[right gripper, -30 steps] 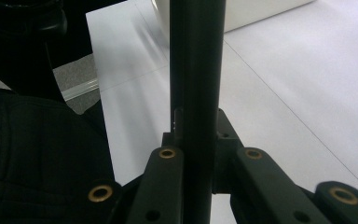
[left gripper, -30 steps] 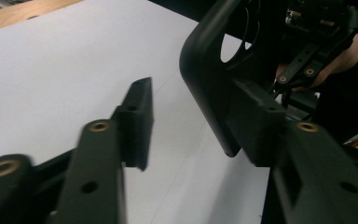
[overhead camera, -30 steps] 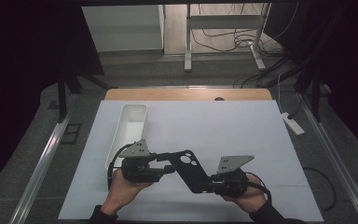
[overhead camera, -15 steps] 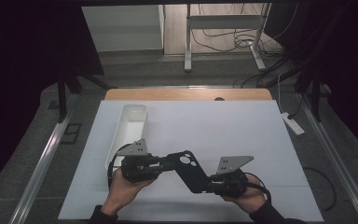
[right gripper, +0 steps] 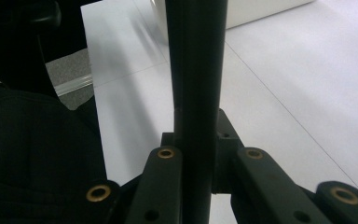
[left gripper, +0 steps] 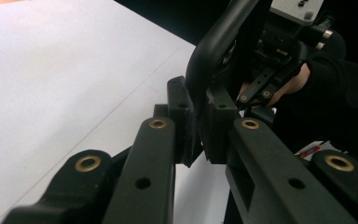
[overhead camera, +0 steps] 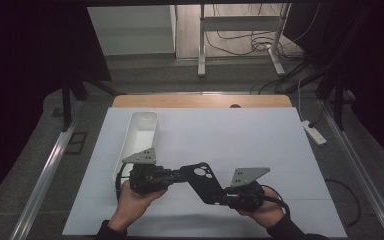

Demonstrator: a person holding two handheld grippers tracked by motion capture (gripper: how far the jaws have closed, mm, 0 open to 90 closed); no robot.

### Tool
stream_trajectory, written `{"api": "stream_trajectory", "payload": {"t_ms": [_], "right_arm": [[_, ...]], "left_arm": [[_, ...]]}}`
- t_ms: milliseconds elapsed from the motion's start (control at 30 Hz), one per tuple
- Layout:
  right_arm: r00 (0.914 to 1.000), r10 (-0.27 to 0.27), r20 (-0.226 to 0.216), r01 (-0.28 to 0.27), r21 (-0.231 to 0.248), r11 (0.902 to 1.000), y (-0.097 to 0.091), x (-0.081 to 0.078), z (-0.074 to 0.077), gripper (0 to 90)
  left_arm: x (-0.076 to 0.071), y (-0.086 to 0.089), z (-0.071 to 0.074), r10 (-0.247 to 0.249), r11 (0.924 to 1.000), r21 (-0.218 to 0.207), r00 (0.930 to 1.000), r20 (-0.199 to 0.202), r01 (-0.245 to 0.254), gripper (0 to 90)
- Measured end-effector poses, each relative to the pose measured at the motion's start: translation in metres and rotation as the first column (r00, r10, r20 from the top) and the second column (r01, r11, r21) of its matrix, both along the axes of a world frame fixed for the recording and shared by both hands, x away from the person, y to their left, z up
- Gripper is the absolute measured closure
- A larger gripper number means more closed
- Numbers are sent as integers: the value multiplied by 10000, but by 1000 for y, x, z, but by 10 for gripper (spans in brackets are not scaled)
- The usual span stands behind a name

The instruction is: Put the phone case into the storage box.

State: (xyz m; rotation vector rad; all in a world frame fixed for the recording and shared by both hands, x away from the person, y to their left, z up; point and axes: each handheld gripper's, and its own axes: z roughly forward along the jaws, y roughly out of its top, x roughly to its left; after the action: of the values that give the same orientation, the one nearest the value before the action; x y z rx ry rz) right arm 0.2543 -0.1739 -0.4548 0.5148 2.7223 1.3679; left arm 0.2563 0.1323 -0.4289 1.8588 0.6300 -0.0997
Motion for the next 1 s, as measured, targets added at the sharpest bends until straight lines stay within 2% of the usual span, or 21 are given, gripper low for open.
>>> {"api": "stream_trajectory", "payload": {"t_ms": [33, 100, 167, 333, 400, 467, 533, 700, 833, 1000], "right_arm": [[10000, -27, 13, 27, -13, 10000, 0, 0, 0, 832], [9999, -154, 63, 154, -11, 9999, 0, 1, -1, 754], [9996, -221, 153, 223, -106, 9997, 2, 0, -1, 643], [9985, -401, 369, 422, -585, 9974, 7, -2, -4, 512], [9975, -485, 506, 518, -661, 9965, 7, -2, -4, 479], [9971, -644, 412, 671, -681, 9954, 5, -1, -3, 438], [9954, -814, 509, 853, -782, 9933, 3, -1, -3, 404], [9911, -1316, 204, 1327, -648, 9890, -4, 0, 0, 336], [9862, -1642, 204, 1652, -626, 9843, -9, -1, 2, 284], [9795, -1998, 244, 2012, -893, 9755, -16, -2, 3, 227]], "left_arm": [[0, 0, 0, -26, 10000, -16, 10000, -27, 26, 835], [0, -1, 1, -11, 10000, 69, 10000, 32, 11, 836], [0, -2, 3, 8, 9999, 128, 10000, 90, -10, 835], [0, -2, 9, 142, 9989, 446, 9994, 326, -156, 835], [0, -2, 11, 222, 9980, 582, 9989, 412, -246, 835], [1, -1, 12, 280, 9961, 817, 9980, 561, -326, 835], [2, 0, 13, 339, 9946, 954, 9974, 642, -400, 834], [5, 4, 16, 442, 9925, 1106, 9962, 749, -523, 835], [9, 8, 17, 510, 9911, 1189, 9956, 780, -601, 834], [12, 11, 17, 560, 9894, 1296, 9954, 783, -658, 834]]}}
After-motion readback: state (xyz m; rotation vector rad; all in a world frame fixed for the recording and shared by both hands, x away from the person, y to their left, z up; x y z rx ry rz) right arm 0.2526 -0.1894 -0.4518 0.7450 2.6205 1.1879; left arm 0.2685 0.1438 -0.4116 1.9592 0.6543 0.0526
